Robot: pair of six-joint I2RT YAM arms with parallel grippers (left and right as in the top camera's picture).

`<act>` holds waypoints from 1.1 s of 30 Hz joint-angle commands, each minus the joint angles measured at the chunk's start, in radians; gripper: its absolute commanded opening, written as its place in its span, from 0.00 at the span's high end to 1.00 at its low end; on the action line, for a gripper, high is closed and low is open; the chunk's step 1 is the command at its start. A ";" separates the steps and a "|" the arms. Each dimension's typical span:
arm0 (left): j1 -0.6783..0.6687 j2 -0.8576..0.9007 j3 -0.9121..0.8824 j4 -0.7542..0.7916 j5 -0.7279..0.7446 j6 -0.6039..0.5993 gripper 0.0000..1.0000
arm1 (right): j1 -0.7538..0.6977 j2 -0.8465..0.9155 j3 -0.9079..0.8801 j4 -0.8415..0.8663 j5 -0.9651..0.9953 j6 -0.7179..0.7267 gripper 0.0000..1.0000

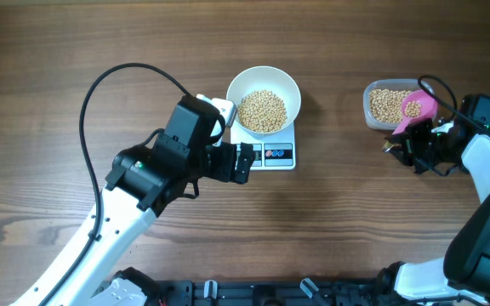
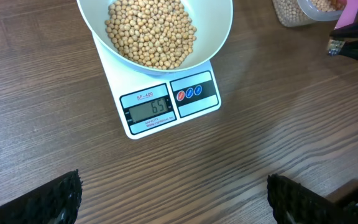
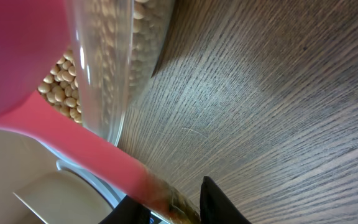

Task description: Scoop item into bowl and weigh 150g on scale

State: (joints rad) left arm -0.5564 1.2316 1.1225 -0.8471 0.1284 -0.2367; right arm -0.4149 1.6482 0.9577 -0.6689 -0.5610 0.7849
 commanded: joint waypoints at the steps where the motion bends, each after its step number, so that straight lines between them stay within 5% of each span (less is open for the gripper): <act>1: -0.005 -0.001 -0.004 0.002 -0.010 0.021 0.00 | 0.002 -0.010 -0.004 -0.004 -0.001 -0.027 0.77; 33: -0.005 -0.001 -0.004 0.002 -0.010 0.021 0.00 | 0.002 -0.246 0.067 -0.061 -0.008 -0.454 0.96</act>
State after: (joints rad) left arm -0.5564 1.2316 1.1225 -0.8471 0.1284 -0.2367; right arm -0.4149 1.4548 0.9977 -0.7322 -0.5606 0.3897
